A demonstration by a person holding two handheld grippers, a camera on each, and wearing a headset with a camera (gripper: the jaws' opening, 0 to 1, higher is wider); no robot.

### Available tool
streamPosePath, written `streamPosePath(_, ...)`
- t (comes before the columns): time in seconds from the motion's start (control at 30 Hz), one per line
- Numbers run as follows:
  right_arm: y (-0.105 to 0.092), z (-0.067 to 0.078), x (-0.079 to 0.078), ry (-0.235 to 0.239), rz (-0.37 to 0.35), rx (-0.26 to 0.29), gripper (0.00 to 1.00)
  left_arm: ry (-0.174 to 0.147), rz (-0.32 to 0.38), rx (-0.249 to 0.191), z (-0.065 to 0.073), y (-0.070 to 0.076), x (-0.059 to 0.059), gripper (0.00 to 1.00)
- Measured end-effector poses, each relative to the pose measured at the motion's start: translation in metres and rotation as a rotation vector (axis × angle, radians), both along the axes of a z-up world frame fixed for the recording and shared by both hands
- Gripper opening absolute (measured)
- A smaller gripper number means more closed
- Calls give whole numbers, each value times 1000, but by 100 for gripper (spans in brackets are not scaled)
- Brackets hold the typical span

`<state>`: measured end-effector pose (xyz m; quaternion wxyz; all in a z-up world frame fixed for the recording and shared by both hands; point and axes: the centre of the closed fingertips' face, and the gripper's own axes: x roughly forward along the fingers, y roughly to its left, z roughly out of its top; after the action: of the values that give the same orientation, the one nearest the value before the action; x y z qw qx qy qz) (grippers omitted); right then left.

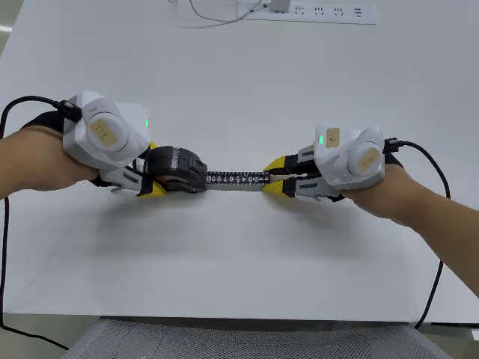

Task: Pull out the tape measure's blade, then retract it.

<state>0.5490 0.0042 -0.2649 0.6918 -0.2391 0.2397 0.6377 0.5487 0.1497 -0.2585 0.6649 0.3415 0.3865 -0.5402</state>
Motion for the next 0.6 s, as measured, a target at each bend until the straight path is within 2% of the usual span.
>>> streamPosePath(0.6, -17, 2, 1, -4, -7, -24, 8, 4, 2, 9, -1, 0, 0, 29)
